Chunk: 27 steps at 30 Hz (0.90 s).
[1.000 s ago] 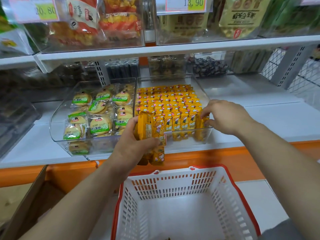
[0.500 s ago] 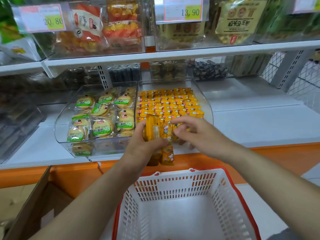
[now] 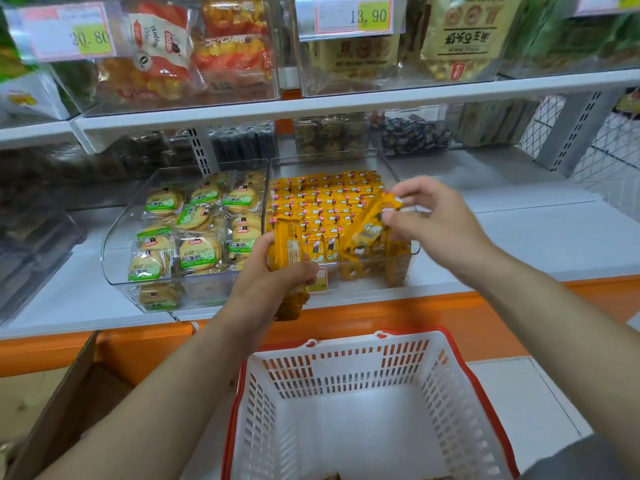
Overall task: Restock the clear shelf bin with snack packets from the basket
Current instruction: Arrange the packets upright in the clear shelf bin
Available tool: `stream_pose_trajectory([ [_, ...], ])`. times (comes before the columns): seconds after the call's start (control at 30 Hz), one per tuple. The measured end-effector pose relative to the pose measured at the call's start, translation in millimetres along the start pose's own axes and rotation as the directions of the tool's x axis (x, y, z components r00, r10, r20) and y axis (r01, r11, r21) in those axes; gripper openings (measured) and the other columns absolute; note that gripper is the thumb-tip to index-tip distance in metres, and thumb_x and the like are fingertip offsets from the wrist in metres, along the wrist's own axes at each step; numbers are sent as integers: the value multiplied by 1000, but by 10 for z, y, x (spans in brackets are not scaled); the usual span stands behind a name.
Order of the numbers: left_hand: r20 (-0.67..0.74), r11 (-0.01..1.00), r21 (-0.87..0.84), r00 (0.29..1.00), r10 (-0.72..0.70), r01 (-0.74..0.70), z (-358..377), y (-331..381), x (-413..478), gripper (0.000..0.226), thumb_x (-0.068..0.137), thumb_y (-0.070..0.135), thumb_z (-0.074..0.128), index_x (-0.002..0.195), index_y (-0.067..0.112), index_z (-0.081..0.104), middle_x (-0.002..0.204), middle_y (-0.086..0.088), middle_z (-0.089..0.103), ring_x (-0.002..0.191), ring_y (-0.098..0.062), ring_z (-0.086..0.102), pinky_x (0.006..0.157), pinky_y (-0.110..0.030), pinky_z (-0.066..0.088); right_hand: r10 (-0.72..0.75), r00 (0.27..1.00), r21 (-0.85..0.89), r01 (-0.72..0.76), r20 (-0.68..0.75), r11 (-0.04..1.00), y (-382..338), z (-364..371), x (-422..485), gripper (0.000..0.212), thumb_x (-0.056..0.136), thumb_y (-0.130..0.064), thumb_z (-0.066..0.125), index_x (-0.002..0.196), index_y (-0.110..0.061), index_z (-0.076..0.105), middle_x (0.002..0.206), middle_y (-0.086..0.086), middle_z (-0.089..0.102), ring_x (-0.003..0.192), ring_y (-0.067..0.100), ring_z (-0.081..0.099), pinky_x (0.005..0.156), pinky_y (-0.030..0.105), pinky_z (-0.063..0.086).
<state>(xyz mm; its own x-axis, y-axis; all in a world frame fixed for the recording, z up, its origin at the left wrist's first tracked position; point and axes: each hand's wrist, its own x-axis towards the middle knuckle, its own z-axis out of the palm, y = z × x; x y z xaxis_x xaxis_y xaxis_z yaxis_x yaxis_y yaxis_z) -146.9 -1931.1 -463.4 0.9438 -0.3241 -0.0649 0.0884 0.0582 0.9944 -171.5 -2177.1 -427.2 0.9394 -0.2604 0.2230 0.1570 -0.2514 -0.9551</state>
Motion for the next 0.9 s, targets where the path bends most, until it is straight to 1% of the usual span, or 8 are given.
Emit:
stream_pose_trajectory([
  [0.07, -17, 1000, -1, 1000, -9, 9, -21, -5, 16, 45, 84, 7, 78, 116, 33, 59, 88, -1, 74, 88, -29, 69, 73, -43, 56, -70, 995, -150, 58, -76, 987, 77, -105, 76, 22, 85, -14, 77, 100, -24, 64, 103, -3, 65, 75, 18, 73, 74, 39, 60],
  [0.17, -16, 1000, 18, 1000, -17, 17, -25, -30, 25, 46, 84, 10, 79, 115, 37, 58, 88, 1, 75, 88, -27, 71, 72, -41, 58, -121, 992, -383, 103, -24, 918, 222, -147, 146, 23, 85, -17, 78, 99, -26, 63, 101, -8, 65, 75, 11, 71, 65, 23, 52],
  [0.3, 26, 999, 47, 999, -26, 24, -24, -43, 18, 47, 83, 15, 79, 120, 35, 58, 82, 8, 76, 87, -26, 70, 71, -40, 57, -113, 979, -736, 201, 168, 647, 360, -181, 196, 26, 87, -27, 75, 110, -35, 65, 109, -4, 69, 86, 21, 66, 76, 36, 53],
  [0.43, 26, 998, 63, 999, -24, 23, -32, -48, 7, 45, 84, 14, 79, 119, 34, 58, 84, 7, 76, 86, -26, 71, 74, -42, 58, -111, 957, -866, 291, 269, 407, 386, -127, 231, 29, 88, -37, 69, 115, -43, 64, 119, -9, 68, 105, 22, 62, 77, 35, 50],
  [0.53, 22, 997, 67, 999, -25, 24, -36, -50, 3, 46, 84, 14, 80, 118, 35, 58, 85, 6, 76, 87, -26, 71, 76, -45, 58, -68, 954, -907, 298, 291, 299, 400, -63, 252, 29, 91, -40, 62, 119, -44, 63, 124, -9, 66, 116, 23, 57, 82, 36, 49],
  [0.73, 24, 996, 90, 999, -24, 22, -56, -54, -16, 45, 83, 15, 82, 114, 40, 59, 85, 5, 76, 86, -26, 71, 74, -45, 59, 56, 948, -927, 293, 314, 235, 392, -17, 240, 35, 95, -28, 45, 120, -39, 66, 122, -4, 64, 116, 23, 50, 79, 38, 48],
  [0.83, 25, 993, 114, 999, -20, 17, -61, -58, -25, 47, 83, 15, 82, 118, 38, 58, 89, 4, 76, 93, -29, 73, 79, -50, 61, -3, 954, -917, 288, 299, 277, 311, -43, 199, 31, 96, -33, 51, 123, -35, 65, 128, -4, 58, 115, 23, 56, 80, 37, 47],
  [0.9, 27, 992, 125, 999, -17, 14, -55, -64, -24, 49, 83, 16, 82, 119, 37, 58, 91, 3, 76, 95, -30, 73, 80, -50, 61, -118, 958, -893, 285, 260, 347, 239, -55, 167, 25, 94, -33, 57, 117, -33, 68, 122, -6, 61, 104, 20, 60, 75, 33, 45],
])
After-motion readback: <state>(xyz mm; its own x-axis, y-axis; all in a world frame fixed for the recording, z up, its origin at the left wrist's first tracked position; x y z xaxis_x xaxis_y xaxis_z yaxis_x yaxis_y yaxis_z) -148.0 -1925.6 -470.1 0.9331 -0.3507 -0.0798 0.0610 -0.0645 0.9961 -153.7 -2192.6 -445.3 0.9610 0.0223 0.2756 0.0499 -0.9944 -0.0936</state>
